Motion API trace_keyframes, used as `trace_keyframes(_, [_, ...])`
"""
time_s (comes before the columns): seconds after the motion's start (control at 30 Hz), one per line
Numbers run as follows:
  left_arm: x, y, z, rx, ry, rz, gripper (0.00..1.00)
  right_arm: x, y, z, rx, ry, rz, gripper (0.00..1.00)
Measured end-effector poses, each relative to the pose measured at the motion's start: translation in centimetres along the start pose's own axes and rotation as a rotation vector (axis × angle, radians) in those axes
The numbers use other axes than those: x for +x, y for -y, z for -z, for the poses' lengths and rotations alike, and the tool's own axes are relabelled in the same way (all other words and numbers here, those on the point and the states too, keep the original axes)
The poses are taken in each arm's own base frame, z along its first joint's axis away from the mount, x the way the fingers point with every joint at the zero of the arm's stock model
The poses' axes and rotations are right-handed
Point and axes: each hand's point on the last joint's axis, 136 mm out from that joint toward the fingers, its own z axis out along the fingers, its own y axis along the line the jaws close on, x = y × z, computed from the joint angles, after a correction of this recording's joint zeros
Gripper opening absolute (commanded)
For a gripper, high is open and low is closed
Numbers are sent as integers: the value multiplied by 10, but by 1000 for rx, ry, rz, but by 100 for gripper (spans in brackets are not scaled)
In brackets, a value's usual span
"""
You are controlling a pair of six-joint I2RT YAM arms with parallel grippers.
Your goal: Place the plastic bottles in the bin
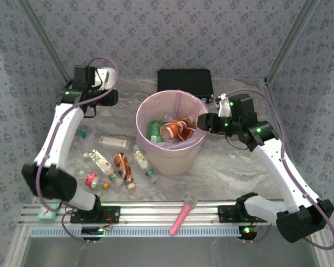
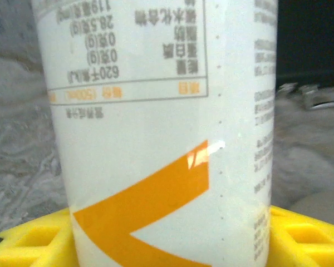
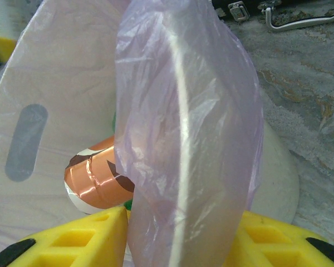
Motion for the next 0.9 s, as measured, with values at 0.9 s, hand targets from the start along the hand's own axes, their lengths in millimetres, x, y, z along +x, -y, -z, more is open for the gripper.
trace_keyframes(0.9, [43,272,87,618,-107,-374,23,1,4,10,27,41,-34,46])
